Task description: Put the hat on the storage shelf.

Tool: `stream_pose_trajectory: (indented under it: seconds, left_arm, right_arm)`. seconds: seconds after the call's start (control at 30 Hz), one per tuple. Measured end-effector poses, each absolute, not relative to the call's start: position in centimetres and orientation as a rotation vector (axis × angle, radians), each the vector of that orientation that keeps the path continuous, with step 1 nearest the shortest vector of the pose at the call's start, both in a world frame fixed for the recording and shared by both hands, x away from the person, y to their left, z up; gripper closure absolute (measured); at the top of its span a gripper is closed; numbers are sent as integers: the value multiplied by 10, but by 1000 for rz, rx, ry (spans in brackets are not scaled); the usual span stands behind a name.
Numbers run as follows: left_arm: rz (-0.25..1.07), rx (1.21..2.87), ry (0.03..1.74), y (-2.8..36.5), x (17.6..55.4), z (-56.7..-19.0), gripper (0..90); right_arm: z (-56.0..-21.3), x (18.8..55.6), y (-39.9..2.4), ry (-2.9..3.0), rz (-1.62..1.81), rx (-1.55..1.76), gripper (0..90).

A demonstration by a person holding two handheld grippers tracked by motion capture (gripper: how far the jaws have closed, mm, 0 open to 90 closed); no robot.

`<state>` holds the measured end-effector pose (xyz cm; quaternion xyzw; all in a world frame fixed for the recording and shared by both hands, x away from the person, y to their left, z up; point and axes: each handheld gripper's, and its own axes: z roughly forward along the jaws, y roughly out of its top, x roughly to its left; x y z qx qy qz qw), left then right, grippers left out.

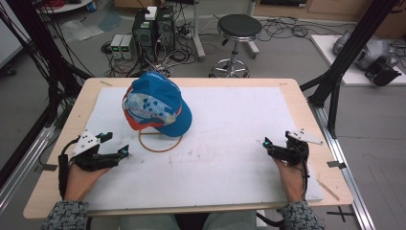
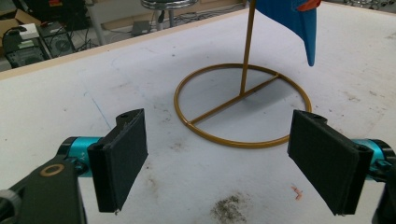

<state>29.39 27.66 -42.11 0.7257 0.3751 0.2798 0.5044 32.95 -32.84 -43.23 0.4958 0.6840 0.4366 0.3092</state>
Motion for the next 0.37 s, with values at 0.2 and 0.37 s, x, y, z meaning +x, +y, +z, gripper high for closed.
stream_pose_trajectory:
  seconds: [0.2, 0.37]
  left_arm:
    - [670, 1752, 908, 276, 295, -422, 198]
    - [668, 1758, 905, 275, 297, -422, 198]
  right_arm:
    - [-433, 329, -328, 1812, 1152, 1314, 105]
    - [-433, 328, -329, 1808, 1152, 1312, 105]
